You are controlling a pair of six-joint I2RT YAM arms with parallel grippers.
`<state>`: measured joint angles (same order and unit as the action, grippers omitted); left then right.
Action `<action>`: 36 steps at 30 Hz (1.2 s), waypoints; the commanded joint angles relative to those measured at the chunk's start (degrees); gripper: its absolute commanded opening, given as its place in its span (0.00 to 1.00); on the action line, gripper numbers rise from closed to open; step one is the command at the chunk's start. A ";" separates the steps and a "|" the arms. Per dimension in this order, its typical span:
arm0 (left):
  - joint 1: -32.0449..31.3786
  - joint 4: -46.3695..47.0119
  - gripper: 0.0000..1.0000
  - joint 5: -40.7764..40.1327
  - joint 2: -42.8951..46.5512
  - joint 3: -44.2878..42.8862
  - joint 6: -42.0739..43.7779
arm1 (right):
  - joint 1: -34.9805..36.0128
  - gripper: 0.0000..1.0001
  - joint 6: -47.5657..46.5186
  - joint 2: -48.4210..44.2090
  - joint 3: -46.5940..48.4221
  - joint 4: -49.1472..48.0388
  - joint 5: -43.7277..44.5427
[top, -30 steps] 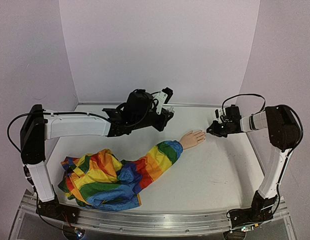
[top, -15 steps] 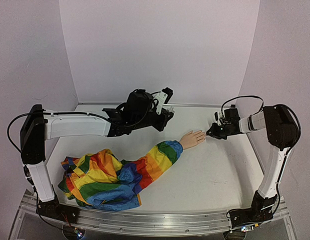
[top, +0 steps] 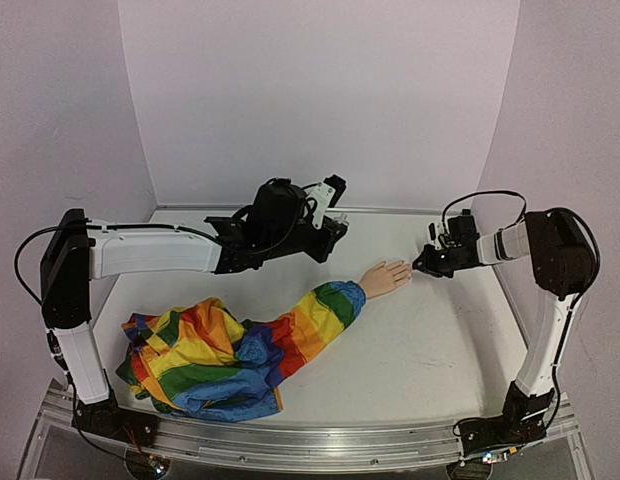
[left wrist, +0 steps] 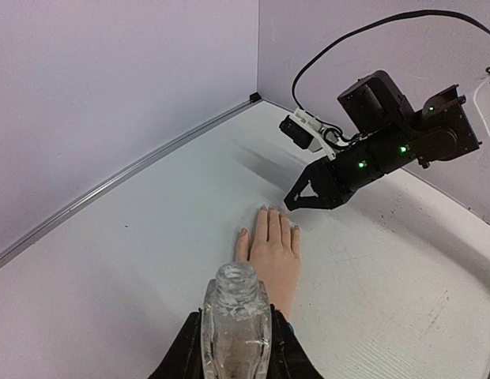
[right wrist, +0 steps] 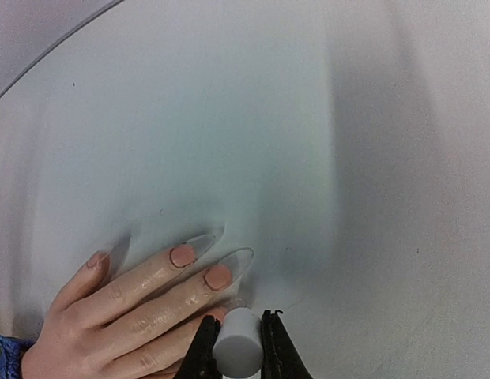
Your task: Paint the nails
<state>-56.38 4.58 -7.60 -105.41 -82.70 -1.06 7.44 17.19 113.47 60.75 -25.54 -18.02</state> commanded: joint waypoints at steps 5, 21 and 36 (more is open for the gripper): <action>-0.17 3.27 0.00 -0.22 3.19 -0.71 0.62 | 0.20 0.00 -0.04 0.21 2.60 -0.82 1.83; -0.23 3.36 0.00 0.33 3.18 -0.54 -0.55 | 0.20 0.00 -0.58 -7.67 -0.44 0.32 0.83; -0.24 3.33 0.00 0.28 3.73 -0.67 -0.35 | 0.16 0.00 -1.54 -4.50 -0.11 1.54 -0.93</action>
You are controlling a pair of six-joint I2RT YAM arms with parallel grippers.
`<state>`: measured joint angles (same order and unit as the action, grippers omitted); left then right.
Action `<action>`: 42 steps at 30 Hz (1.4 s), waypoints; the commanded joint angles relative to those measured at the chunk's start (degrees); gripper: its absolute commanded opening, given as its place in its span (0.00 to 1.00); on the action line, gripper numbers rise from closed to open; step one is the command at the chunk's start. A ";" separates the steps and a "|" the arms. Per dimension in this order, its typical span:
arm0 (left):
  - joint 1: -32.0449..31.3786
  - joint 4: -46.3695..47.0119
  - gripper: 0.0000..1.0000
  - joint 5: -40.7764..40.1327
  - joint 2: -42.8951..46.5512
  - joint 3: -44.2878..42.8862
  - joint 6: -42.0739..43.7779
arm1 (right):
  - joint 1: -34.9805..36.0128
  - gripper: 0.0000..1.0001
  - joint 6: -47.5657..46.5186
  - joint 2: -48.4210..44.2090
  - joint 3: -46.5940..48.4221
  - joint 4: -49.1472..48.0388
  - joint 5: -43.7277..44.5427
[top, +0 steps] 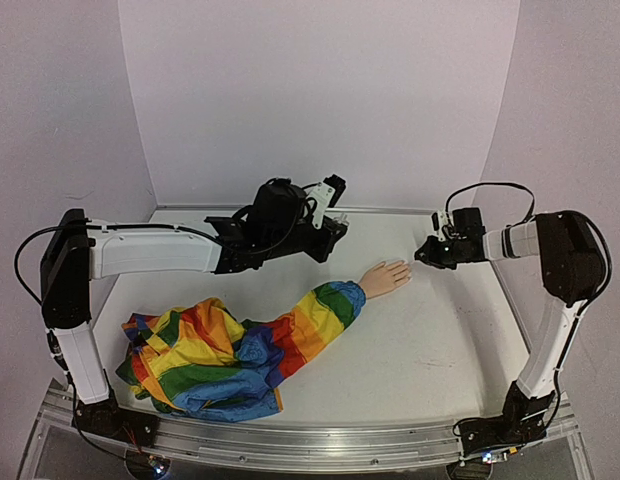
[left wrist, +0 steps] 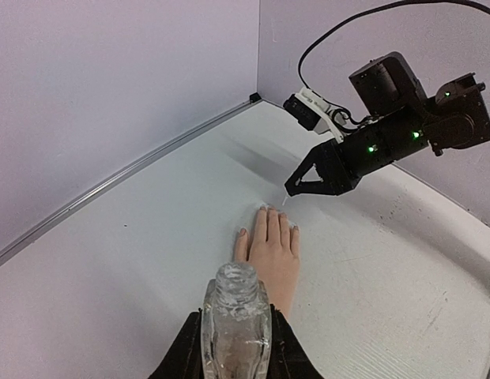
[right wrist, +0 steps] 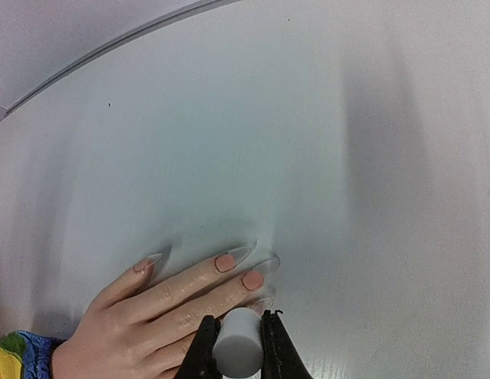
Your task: Paint the nails
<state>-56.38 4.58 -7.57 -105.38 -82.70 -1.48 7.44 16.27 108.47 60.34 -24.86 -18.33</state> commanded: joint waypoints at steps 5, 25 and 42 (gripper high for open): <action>-0.20 3.29 0.00 0.54 3.26 -1.21 0.02 | 0.20 0.00 -0.63 1.11 0.57 1.12 -0.81; -0.18 3.27 0.00 0.23 3.52 -0.80 0.24 | 0.46 0.00 -0.37 3.09 1.17 1.07 -1.00; -0.22 3.33 0.00 0.06 3.61 -0.62 0.33 | 0.73 0.00 0.00 4.46 1.97 -0.70 0.26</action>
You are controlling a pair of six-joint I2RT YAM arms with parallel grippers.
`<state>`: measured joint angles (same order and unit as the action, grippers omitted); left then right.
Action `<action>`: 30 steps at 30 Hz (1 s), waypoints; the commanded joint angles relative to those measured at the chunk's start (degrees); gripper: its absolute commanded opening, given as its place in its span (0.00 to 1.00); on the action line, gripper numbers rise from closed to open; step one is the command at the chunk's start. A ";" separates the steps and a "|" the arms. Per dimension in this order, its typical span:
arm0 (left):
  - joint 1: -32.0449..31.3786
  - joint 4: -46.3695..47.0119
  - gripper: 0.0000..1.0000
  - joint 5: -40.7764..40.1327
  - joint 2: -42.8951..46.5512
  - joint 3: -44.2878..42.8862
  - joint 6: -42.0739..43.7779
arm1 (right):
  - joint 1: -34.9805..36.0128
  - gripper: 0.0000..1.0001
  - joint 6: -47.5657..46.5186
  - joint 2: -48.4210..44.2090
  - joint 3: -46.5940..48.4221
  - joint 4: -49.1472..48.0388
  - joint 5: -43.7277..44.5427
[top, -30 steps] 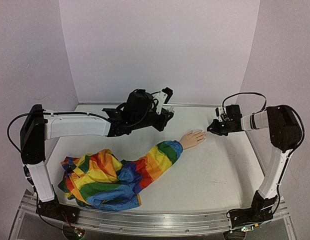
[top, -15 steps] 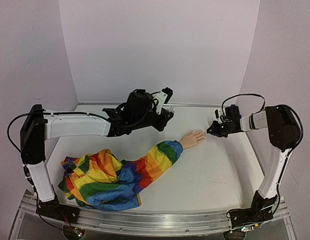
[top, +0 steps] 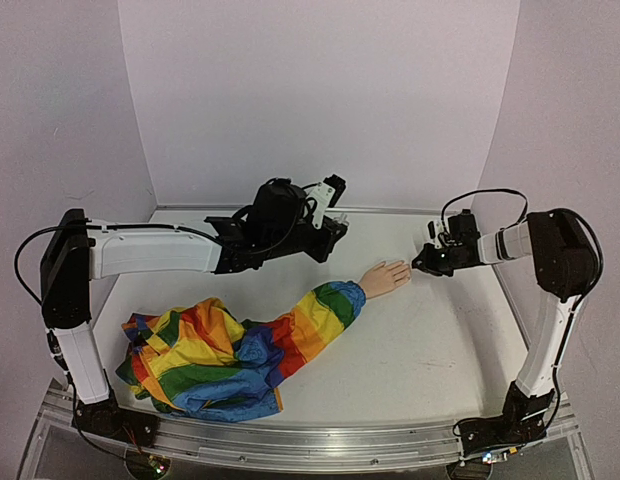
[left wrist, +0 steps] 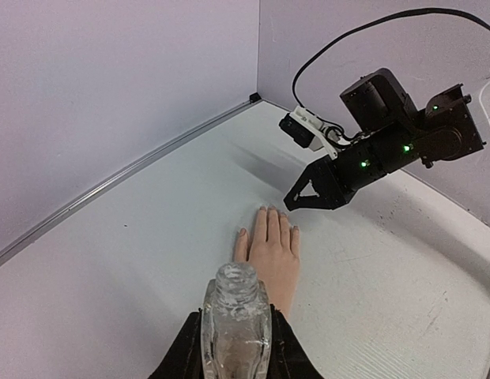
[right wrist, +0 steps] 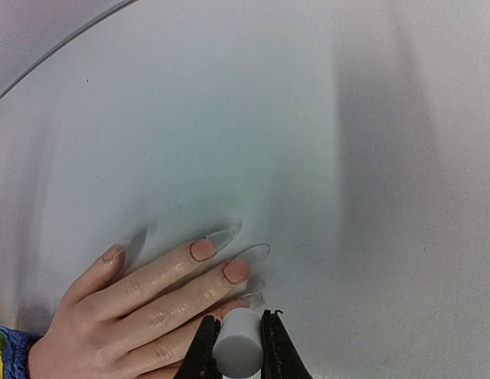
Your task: Paint the nails
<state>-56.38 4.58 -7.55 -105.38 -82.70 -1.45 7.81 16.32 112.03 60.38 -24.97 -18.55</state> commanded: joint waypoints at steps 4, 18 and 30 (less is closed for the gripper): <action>-0.17 3.34 0.00 -0.02 3.50 -0.62 0.40 | 0.35 0.00 -0.06 1.21 2.30 -0.82 0.91; -0.16 3.38 0.00 -0.20 3.69 -0.37 0.57 | 0.32 0.00 0.21 2.40 3.99 -0.96 0.88; -0.19 3.33 0.00 -0.12 3.78 -0.45 0.50 | 0.36 0.00 -0.19 -1.25 3.25 -0.18 1.98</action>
<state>-56.38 4.58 -7.57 -105.38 -82.70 -1.43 7.81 16.32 114.32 62.74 -25.56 -17.10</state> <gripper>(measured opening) 0.223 0.134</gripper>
